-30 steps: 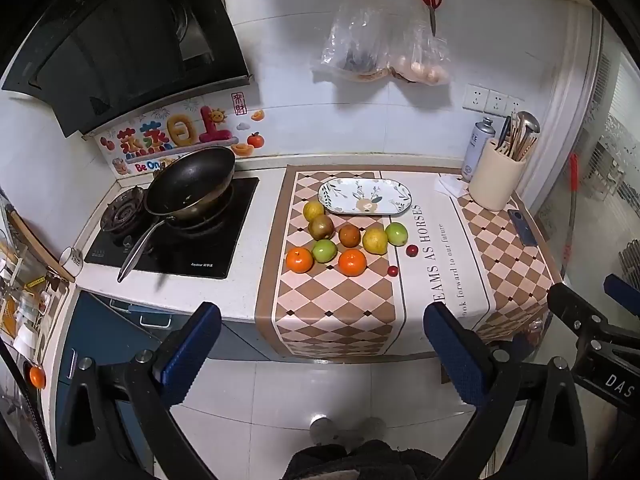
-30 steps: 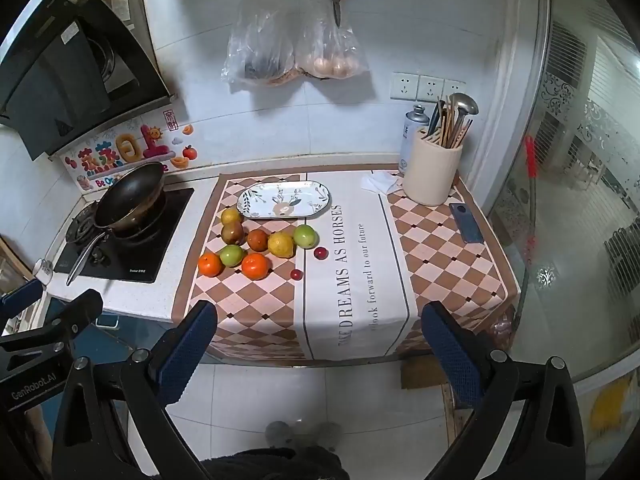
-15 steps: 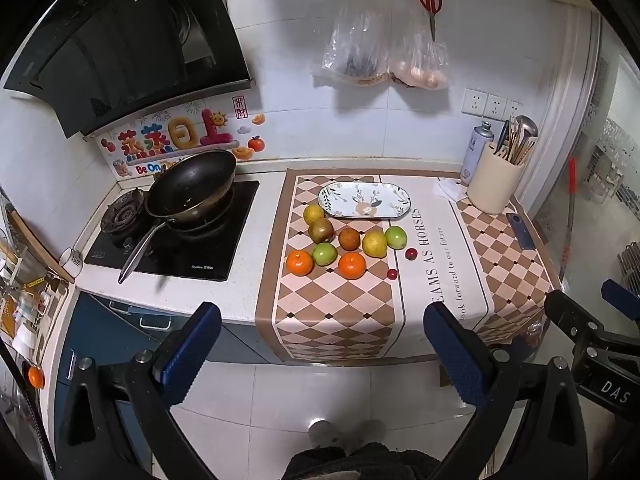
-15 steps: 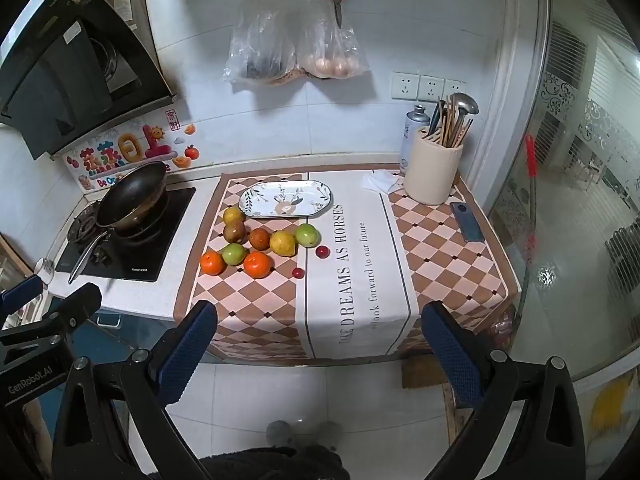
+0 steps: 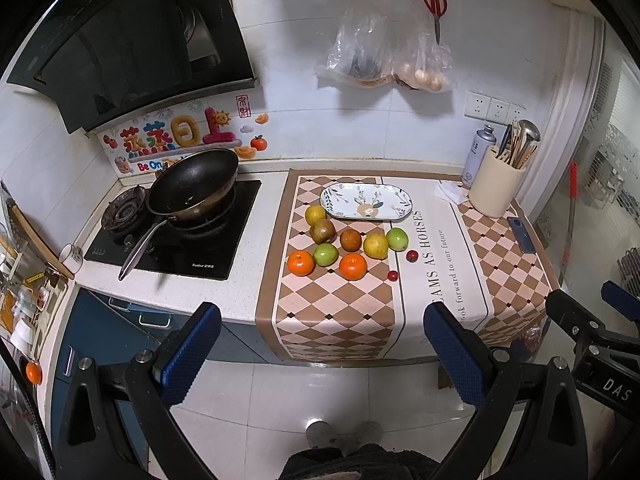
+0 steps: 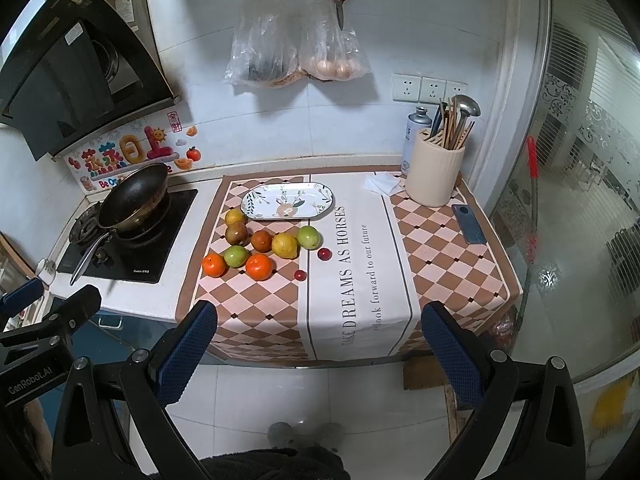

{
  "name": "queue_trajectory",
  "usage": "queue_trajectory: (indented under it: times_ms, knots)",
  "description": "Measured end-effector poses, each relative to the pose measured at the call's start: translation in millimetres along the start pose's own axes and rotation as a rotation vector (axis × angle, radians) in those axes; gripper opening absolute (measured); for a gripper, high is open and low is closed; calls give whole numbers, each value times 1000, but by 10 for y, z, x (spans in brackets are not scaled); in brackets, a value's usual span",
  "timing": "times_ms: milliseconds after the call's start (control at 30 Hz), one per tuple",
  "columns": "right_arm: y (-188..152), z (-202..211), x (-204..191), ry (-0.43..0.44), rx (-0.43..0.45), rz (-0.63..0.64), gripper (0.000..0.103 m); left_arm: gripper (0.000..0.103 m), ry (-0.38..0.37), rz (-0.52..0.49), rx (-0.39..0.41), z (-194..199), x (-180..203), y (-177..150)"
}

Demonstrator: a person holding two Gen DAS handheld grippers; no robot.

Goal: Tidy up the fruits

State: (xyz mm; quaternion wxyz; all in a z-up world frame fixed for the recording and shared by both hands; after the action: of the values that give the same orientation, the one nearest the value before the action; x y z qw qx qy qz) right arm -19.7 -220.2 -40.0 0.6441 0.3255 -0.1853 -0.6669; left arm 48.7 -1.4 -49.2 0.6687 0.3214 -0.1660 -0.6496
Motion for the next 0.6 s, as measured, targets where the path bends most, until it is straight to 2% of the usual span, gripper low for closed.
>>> queue_trajectory:
  times_ms: [600]
  knots:
    - [80, -33, 22, 13, 1, 2, 103, 103, -6, 12, 0, -7, -136, 51]
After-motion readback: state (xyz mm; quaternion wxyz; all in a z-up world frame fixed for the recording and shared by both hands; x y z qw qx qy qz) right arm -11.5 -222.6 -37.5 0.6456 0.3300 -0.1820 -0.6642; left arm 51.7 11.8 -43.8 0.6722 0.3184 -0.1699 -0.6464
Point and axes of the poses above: each gripper's, at about its wrist camera, not at the fingertips, and z roughly against the way its jaws point, x to its right, y to its top, the point moved 8 cm from there along -z, roughly the way its jaws point, and after that the axes turned 12 degrees about y, right-handed, at the moved point
